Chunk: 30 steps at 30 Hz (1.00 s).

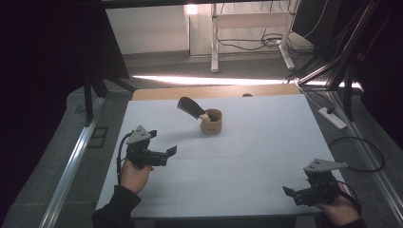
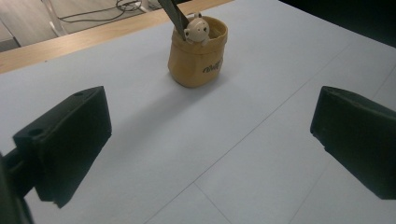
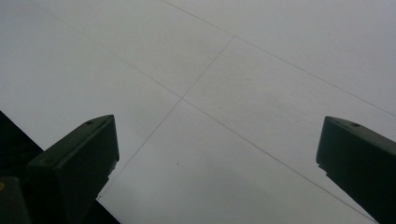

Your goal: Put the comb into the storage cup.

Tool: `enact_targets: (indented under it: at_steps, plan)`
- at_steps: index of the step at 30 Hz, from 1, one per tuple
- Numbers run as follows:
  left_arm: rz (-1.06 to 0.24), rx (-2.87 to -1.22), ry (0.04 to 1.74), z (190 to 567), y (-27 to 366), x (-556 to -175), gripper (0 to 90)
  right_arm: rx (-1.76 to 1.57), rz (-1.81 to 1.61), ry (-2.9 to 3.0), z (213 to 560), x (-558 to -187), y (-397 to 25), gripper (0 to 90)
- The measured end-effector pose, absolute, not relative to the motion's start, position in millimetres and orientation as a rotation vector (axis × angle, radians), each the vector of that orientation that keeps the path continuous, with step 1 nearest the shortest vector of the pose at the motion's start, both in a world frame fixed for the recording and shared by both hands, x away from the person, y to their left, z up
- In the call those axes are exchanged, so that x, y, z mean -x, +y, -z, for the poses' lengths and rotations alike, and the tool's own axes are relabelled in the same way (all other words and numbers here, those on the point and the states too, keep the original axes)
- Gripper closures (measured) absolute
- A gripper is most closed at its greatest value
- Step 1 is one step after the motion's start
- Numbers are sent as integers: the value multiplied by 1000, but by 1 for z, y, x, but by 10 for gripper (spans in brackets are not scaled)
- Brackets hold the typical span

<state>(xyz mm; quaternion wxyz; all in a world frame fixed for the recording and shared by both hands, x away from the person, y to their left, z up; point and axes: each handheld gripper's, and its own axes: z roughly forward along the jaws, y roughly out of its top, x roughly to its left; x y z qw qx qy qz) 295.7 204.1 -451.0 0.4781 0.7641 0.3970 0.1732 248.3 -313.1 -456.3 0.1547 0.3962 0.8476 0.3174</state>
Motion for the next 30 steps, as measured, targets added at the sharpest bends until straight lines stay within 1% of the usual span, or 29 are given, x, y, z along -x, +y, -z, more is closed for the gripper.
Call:
enact_targets:
  at_steps: [9, 18, 30]
  plan:
    - [-426, -1858, 977, 450, 207, -286, 0, -1136, -908, 2429, 456, -248, -313, 0]
    - [-401, -1856, 984, 450, 211, -275, 0, -1137, -905, 2428, 456, -248, -313, 0]
    - [-399, -1884, 1001, 453, 217, -258, 0, -1138, -897, 2426, 457, -247, -313, 0]
